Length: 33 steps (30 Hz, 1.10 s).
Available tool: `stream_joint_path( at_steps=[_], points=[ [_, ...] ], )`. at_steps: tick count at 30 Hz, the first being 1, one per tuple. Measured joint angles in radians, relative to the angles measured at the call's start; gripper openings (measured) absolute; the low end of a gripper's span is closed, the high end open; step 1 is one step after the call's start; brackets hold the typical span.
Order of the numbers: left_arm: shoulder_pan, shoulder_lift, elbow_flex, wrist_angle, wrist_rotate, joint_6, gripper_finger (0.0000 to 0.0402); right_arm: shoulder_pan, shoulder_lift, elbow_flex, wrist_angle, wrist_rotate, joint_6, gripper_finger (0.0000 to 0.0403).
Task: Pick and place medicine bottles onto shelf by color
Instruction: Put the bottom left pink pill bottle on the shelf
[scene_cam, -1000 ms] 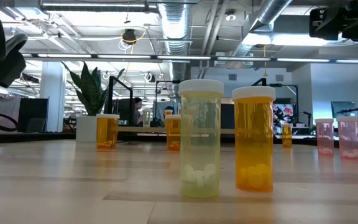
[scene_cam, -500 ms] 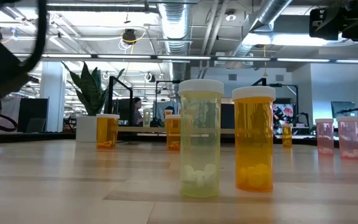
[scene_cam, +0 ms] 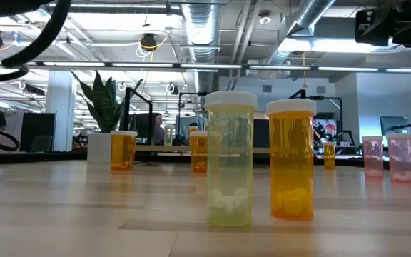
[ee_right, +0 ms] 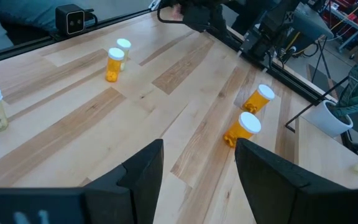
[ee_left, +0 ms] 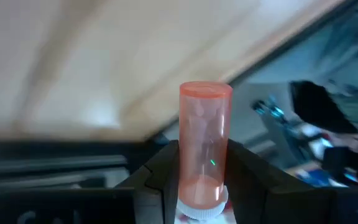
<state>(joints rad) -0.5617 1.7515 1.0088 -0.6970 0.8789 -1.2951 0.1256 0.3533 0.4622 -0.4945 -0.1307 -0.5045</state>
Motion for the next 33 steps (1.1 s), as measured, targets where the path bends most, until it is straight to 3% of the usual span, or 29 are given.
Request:
stream_joint_path(
  at_steps=[8, 17, 24, 28, 33],
  points=[
    [0.004, 0.000, 0.000, 0.214, 0.072, -0.203, 0.0094, 0.000, 0.000, 0.000, 0.000, 0.000, 0.000, 0.0223],
    [0.006, -0.001, 0.001, 0.503, -0.075, -0.429, 0.0094, -0.004, 0.000, 0.000, 0.002, 0.000, -0.177, 0.0223],
    [0.006, -0.002, 0.001, 0.557, -0.078, -0.505, 0.0094, -0.011, 0.000, 0.000, 0.025, 0.011, -0.303, 0.0223],
    [0.011, -0.002, 0.001, 0.557, -0.071, -0.507, 0.0094, -0.004, 0.013, 0.000, 0.083, -0.074, -0.239, 0.0223],
    [0.030, -0.002, 0.001, 0.558, -0.008, -0.547, 0.0094, 0.026, 0.044, 0.000, 0.174, -0.177, -0.030, 0.0223]
  ],
)
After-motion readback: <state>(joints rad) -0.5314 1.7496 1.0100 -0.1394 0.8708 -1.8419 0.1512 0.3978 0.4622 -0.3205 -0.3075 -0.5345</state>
